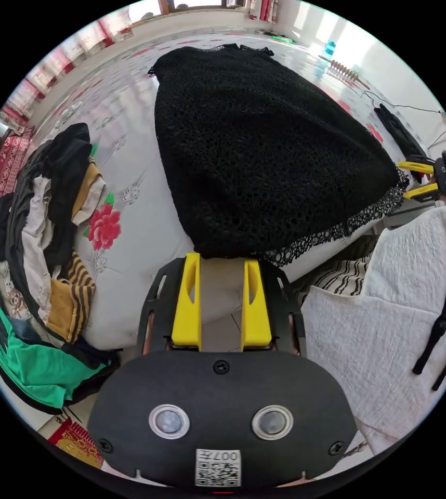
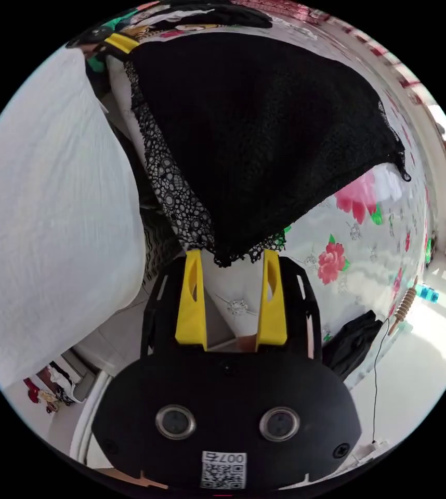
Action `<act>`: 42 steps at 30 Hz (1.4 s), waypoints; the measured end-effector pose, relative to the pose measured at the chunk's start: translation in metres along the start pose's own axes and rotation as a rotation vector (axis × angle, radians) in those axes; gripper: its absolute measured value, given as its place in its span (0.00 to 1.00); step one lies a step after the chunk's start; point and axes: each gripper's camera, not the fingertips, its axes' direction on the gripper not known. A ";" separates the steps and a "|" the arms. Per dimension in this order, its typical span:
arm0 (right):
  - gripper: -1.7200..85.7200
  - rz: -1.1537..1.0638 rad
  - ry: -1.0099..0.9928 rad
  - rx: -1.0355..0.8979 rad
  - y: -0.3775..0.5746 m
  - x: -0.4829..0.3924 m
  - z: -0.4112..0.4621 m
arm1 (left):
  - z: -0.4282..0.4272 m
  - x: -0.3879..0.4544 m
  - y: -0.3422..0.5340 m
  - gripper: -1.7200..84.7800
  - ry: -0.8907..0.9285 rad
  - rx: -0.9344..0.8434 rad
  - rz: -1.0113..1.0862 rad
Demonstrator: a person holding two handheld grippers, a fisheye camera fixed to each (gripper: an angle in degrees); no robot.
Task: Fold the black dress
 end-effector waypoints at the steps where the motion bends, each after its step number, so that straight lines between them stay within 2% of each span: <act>1: 0.11 -0.021 0.055 -0.011 0.003 -0.003 0.008 | -0.004 -0.004 0.002 0.10 -0.038 0.029 -0.041; 3: 0.08 0.008 0.098 0.025 0.011 0.001 0.008 | -0.013 -0.011 0.002 0.03 -0.031 0.045 -0.079; 4: 0.08 0.062 0.046 0.046 0.018 0.013 0.002 | -0.029 -0.018 0.004 0.02 0.002 0.099 -0.117; 7: 0.06 0.338 -0.140 0.310 0.073 0.055 -0.043 | -0.092 -0.030 0.016 0.01 0.062 0.309 -0.192; 9: 0.06 0.500 -0.253 0.490 0.124 0.072 -0.062 | -0.127 -0.029 0.029 0.01 0.027 0.412 -0.177; 11: 0.05 0.663 -0.417 0.631 0.186 0.079 -0.052 | -0.142 -0.027 0.041 0.01 -0.023 0.437 -0.148; 14: 0.05 0.767 -0.606 0.609 0.227 0.071 0.001 | -0.120 -0.033 0.053 0.01 0.000 0.345 -0.155; 16: 0.05 0.781 -0.663 0.551 0.233 0.066 0.028 | -0.093 -0.038 0.057 0.01 0.062 0.255 -0.224; 20: 0.05 0.792 -0.789 0.544 0.244 0.080 0.064 | -0.074 -0.042 0.052 0.01 0.104 0.236 -0.254; 25: 0.05 0.810 -0.882 0.587 0.244 0.158 0.091 | -0.059 -0.092 -0.027 0.01 0.179 0.197 -0.323; 28: 0.05 0.897 -0.857 0.638 0.243 0.245 0.069 | -0.119 -0.125 -0.098 0.01 0.170 0.301 -0.349; 30: 0.05 0.921 -0.786 0.743 0.249 0.298 0.019 | -0.184 -0.142 -0.136 0.01 0.155 0.395 -0.360; 32: 0.05 0.902 -0.601 0.879 0.268 0.351 -0.081 | -0.263 -0.155 -0.160 0.01 0.189 0.519 -0.384; 34: 0.05 0.872 -0.435 1.012 0.291 0.365 -0.163 | -0.375 -0.158 -0.165 0.01 0.223 0.729 -0.364; 35: 0.05 0.841 -0.346 1.125 0.311 0.362 -0.212 | -0.400 -0.154 -0.163 0.01 0.208 0.777 -0.344; 37: 0.05 0.782 -0.230 1.263 0.341 0.347 -0.267 | -0.483 -0.132 -0.146 0.01 0.051 0.925 -0.246; 39: 0.05 0.729 -0.155 1.346 0.366 0.328 -0.302 | -0.521 -0.119 -0.127 0.01 -0.017 0.997 -0.203; 42: 0.05 0.638 -0.084 1.401 0.399 0.293 -0.326 | -0.548 -0.107 -0.092 0.01 0.001 1.098 -0.151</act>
